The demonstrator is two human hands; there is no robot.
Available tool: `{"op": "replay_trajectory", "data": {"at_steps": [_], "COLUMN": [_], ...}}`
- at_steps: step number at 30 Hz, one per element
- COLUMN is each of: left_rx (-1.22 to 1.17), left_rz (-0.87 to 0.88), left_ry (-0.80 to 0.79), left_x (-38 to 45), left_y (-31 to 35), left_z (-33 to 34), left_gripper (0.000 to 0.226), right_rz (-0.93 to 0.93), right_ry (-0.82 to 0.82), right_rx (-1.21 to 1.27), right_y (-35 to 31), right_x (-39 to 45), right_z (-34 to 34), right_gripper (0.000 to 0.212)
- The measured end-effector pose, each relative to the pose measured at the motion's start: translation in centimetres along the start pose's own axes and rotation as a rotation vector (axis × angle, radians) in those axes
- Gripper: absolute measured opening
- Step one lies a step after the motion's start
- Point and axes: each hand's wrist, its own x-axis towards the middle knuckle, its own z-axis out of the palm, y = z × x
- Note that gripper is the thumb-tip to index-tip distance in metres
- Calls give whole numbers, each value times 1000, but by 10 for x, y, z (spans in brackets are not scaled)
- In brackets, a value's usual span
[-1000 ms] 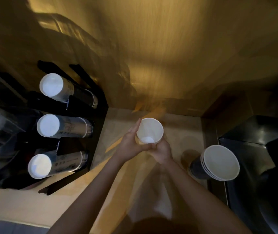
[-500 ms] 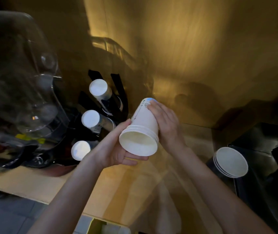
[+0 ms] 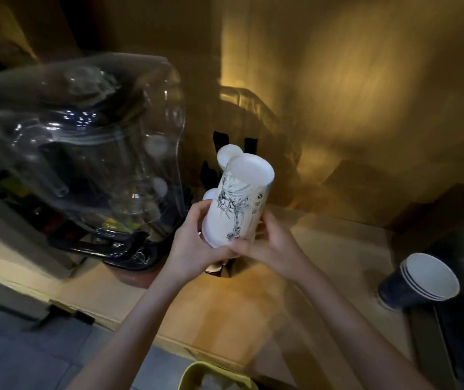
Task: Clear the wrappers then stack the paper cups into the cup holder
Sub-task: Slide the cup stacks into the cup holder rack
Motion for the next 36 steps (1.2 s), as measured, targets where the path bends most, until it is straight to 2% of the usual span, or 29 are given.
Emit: {"op": "replay_trajectory", "data": {"at_steps": [4,7,13,15,19,22,25,36], "left_rx": [61,122,229,315,466,519,551,597], "left_rz": [16,94,239,274,292,278,276,119], "left_ry": [-91,-155,-15,7,-2,-43,-54,-84], "left_x": [-7,-10,-18,-17,-13,-11,-10,4], "left_y": [-7,-7,22,26,16,6,0,-31], "left_z": [-25,-50,-79,-80,-74,-67,-60,-32], "left_gripper": [84,88,90,89,72,79,76,75], "right_rz": [-32,-56,-85,-89,-21,5,48,13], "right_ry": [87,156,231,240,230,211,163,208], "right_rx": [-3,-69,-330,-393,-350,-317,-313,-420], "right_y": [0,1,15,20,30,36,42,38], "right_x": [0,0,-1,1,4,8,11,12], "right_z": [30,49,77,83,89,89,87,75], "right_gripper": [73,74,76,81,83,84,85,45]}}
